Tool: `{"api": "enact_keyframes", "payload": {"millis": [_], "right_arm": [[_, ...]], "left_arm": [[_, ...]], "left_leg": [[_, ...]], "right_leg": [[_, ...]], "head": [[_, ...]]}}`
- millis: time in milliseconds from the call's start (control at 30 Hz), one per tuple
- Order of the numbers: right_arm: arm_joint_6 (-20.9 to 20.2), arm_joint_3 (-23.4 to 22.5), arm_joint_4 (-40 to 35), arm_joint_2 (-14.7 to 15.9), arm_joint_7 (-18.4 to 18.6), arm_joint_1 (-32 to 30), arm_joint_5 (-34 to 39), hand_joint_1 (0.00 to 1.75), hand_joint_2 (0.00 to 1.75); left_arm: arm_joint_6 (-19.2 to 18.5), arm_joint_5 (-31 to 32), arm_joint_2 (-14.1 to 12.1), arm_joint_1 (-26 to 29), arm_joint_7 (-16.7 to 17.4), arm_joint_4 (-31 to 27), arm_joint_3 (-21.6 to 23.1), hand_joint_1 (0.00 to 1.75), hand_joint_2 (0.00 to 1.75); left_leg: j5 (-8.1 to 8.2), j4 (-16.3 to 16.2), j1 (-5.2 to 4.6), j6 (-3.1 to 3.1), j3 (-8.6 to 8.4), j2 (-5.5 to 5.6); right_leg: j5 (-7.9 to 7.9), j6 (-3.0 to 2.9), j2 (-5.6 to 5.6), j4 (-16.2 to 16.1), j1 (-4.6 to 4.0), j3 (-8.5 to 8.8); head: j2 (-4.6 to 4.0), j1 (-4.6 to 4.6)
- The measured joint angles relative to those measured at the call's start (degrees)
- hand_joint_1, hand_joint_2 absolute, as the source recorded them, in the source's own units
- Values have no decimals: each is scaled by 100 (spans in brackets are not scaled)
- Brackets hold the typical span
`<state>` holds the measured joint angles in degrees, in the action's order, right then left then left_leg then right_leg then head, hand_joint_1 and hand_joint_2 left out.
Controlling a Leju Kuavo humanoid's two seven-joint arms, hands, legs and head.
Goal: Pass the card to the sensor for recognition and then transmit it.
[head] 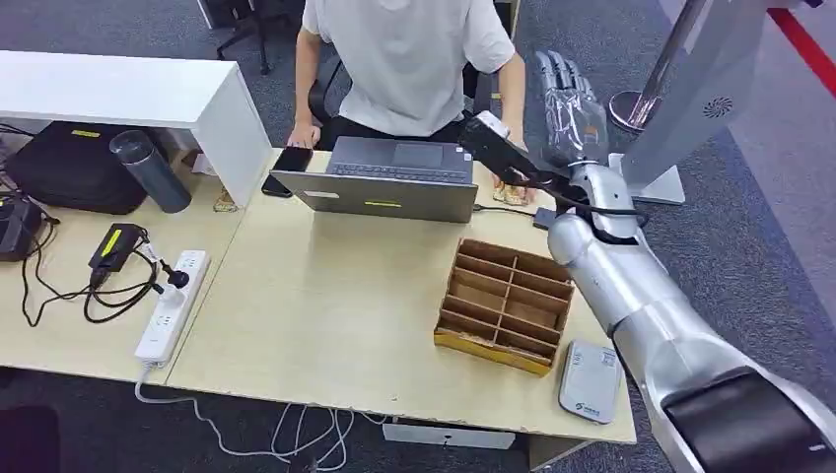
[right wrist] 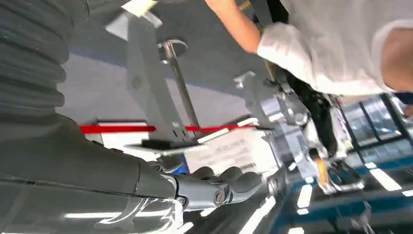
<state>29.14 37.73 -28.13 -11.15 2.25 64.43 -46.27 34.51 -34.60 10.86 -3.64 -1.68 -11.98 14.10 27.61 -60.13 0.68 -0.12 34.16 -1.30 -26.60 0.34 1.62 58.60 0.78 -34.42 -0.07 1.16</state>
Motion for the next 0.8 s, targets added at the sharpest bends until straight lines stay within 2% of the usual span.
{"api": "enact_keyframes", "payload": {"millis": [133,233,333,433,533,633,800], "right_arm": [[192,0,-309,91,-271,-126,-11,0,175],[190,2,-985,429,-350,-535,7,0,175],[284,-61,-2187,1188,-501,-1471,110,0,175],[459,-335,-3280,1951,-737,-2595,252,0,175],[605,-689,-4235,2455,-898,-3592,157,0,175],[664,-1029,-5178,2821,-957,-4587,-196,0,175],[795,-1329,-6338,3121,-957,-5897,-668,0,175]], "left_arm": [[0,-124,0,12,-100,0,-57,0,175],[0,-197,4,21,-186,0,-98,0,175],[0,-253,20,31,-293,0,-140,0,175],[0,-306,24,43,-376,0,-197,0,175],[0,-363,22,49,-433,0,-236,0,175],[0,-408,24,50,-481,0,-269,0,175],[0,-450,24,57,-531,0,-310,0,175]], "left_leg": [[0,0,0,0,-3,1],[0,-2,0,0,-9,8],[5,-2,7,7,-14,52],[9,-2,5,13,0,87],[29,-3,1,24,-6,56],[35,-2,2,26,-7,54],[38,0,6,22,-3,52]], "right_leg": [[0,0,1,-3,-1,-2],[-1,0,7,-7,-1,-5],[-9,6,52,-26,-8,30],[-14,12,84,-33,-6,40],[-14,12,60,-37,-3,36],[-23,21,58,-38,-4,35],[-35,8,57,-33,-7,30]], "head": [[0,0],[0,7],[0,0],[0,-2],[0,4],[0,4],[0,2]]}}
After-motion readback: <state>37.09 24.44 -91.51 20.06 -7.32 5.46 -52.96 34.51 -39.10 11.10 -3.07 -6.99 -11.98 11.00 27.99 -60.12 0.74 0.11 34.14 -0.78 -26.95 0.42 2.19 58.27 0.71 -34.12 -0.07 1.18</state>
